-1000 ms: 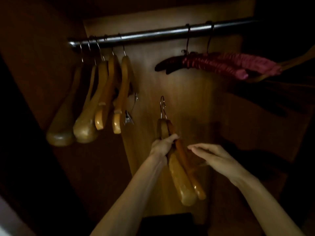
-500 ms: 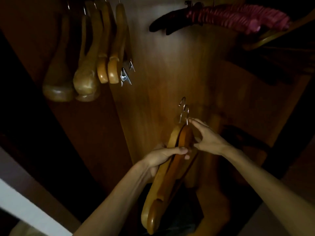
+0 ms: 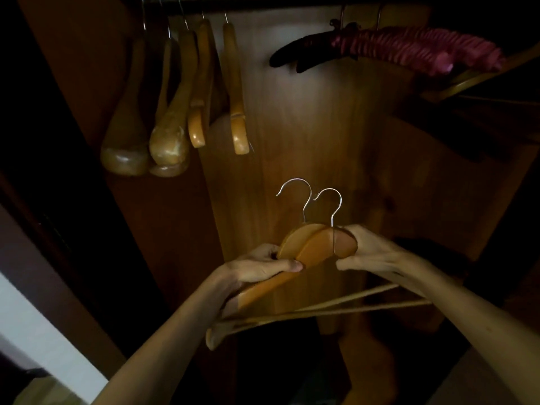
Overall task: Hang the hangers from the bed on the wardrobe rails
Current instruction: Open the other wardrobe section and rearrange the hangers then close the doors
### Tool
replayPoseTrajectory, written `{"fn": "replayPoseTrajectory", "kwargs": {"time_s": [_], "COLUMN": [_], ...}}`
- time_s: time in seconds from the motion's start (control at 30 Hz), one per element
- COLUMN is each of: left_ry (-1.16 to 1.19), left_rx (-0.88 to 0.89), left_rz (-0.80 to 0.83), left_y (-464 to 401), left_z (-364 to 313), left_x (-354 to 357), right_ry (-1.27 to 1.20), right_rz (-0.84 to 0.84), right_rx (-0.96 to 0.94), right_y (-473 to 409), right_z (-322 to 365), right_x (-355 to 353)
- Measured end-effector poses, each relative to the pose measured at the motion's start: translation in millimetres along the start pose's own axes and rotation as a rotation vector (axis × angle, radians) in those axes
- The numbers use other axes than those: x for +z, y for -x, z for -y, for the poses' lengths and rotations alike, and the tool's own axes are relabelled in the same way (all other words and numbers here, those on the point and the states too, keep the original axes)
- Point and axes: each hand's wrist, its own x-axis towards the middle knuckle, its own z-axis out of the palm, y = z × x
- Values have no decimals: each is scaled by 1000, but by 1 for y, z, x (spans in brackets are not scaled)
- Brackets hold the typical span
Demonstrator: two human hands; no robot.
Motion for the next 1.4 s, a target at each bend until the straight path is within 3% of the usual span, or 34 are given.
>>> {"fn": "replayPoseTrajectory", "kwargs": {"time_s": [0.17, 0.33, 0.4, 0.43, 0.57, 0.63, 0.97, 1.17, 1.4], "left_ry": [26, -75, -102, -83, 238, 326, 443, 416, 151], "left_rx": [145, 137, 102, 85, 58, 42, 2, -27, 59], "left_rz": [-144, -725, -836, -785, -321, -245, -250, -359, -423], "left_y": [7, 4, 6, 6, 2, -1, 3, 7, 13], "left_z": [3, 6, -2, -7, -33, -40, -42, -67, -141], "left_x": [-5, 7, 18, 24, 60, 73, 75, 65, 25], "right_ry": [9, -25, -18, -24, -45, -45, -418, -454, -393], "right_rz": [-74, -130, -154, -152, -141, -90, 0, -130, -282], "right_rx": [33, 60, 130, 152, 117, 81, 110, 180, 31], "right_y": [5, 16, 18, 19, 27, 33, 71, 83, 73], "right_z": [1, 5, 10, 14, 24, 26, 17, 10, 54], "right_x": [5, 11, 17, 21, 37, 42, 16, -1, -50]}}
